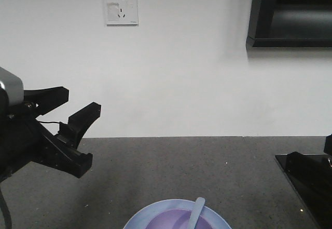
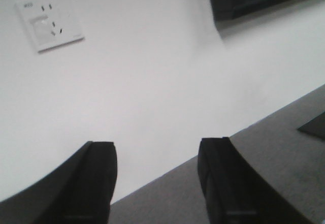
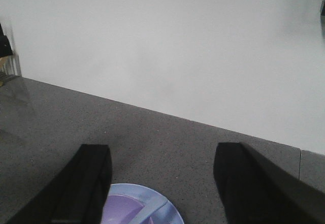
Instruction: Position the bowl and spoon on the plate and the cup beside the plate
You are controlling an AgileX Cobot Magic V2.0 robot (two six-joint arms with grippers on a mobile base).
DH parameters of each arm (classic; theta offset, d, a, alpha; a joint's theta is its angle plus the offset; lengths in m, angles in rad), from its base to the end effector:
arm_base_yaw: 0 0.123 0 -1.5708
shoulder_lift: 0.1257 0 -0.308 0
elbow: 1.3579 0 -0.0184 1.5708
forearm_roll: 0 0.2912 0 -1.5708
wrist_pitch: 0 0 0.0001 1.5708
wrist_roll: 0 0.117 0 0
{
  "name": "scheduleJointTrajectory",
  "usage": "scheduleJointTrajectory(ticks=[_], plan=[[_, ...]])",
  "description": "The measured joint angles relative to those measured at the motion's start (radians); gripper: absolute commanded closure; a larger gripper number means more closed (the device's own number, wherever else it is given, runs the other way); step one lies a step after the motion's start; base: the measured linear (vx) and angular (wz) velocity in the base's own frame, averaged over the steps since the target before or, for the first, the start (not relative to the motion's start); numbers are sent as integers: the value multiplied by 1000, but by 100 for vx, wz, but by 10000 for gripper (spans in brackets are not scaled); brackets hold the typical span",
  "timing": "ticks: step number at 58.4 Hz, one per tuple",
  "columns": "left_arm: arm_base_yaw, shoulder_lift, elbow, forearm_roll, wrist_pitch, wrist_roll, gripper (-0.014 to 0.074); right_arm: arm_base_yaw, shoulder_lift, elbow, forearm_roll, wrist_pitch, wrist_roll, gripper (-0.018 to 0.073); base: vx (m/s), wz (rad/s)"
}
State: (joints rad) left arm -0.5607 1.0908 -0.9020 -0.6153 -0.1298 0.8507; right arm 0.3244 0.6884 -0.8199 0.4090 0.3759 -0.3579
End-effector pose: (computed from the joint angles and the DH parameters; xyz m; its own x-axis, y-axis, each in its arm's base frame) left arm 0.2599 -0.1529 0.4011 0.1145 0.2073 -0.9716 0.4528 0.8596 0.2368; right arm 0.1686 0.0747 0.4131 -0.1331 -0.0183 -0.9909 -0.4493 0.8923 0.0439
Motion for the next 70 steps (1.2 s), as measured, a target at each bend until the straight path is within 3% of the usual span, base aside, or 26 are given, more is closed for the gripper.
scheduleJointTrajectory(ticks=[6,16,29,39,45,54,70], plan=[[82,7,0,124,108,-82,147,0,0,0,0,0,0,59,0,0],[266,-4,0,338,270,-410,147,0,0,0,0,0,0,59,0,0],[511,-69,0,486,484,-647,147,0,0,0,0,0,0,59,0,0],[633,-121,-14,584,676,-778,147,0,0,0,0,0,0,59,0,0],[681,-127,-75,660,834,-851,147,0,0,0,0,0,0,59,0,0],[695,-126,-178,761,1027,-893,147,0,0,0,0,0,0,59,0,0],[696,-93,-198,770,1183,-896,147,0,0,0,0,0,0,59,0,0]])
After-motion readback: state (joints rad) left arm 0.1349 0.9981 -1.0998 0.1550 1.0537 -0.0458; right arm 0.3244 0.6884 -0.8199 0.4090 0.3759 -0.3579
